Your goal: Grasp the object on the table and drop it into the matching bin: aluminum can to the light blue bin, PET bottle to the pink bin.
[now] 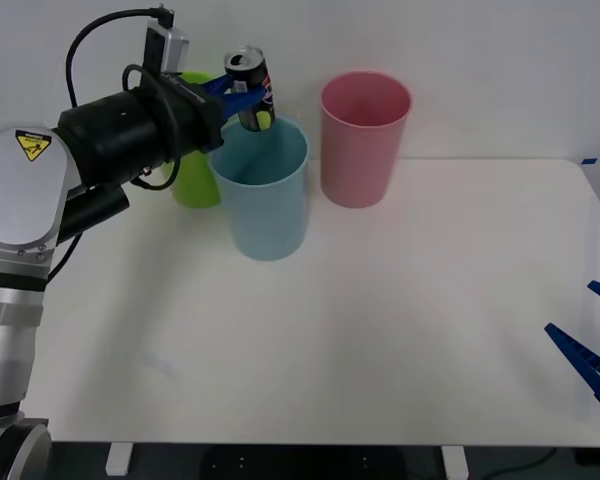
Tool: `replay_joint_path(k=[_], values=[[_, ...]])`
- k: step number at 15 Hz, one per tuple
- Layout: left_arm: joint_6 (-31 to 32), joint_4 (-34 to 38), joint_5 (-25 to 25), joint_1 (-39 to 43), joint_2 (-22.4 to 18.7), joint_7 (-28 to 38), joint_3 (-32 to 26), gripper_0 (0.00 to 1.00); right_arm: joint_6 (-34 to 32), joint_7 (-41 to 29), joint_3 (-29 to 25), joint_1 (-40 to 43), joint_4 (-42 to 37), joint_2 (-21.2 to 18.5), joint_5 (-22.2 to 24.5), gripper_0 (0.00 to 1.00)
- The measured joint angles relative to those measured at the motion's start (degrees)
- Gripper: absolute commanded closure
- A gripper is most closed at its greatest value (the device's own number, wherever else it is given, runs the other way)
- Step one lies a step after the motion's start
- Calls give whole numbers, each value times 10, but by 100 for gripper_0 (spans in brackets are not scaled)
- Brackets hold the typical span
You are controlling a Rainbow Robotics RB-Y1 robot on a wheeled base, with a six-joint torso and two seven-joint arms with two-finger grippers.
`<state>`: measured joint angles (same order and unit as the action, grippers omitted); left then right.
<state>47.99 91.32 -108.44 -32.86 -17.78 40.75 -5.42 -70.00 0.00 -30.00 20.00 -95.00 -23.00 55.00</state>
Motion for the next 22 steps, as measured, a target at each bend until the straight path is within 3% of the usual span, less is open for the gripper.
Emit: replay_joint_path(k=[5,6,7,8,22], values=[[1,0,-2,0,0,2,3,97,0,0,0,0,0,0,0,0],[1,0,-2,0,0,2,2,68,0,0,0,0,0,0,0,0],[1,0,-2,0,0,2,1,19,0,0,0,0,0,0,0,0],[1,0,-2,0,0,1,1,0,0,0,0,0,0,0,0,0],[1,0,33,12,-5,-4,-12,0,0,0,0,0,0,0,0,0]])
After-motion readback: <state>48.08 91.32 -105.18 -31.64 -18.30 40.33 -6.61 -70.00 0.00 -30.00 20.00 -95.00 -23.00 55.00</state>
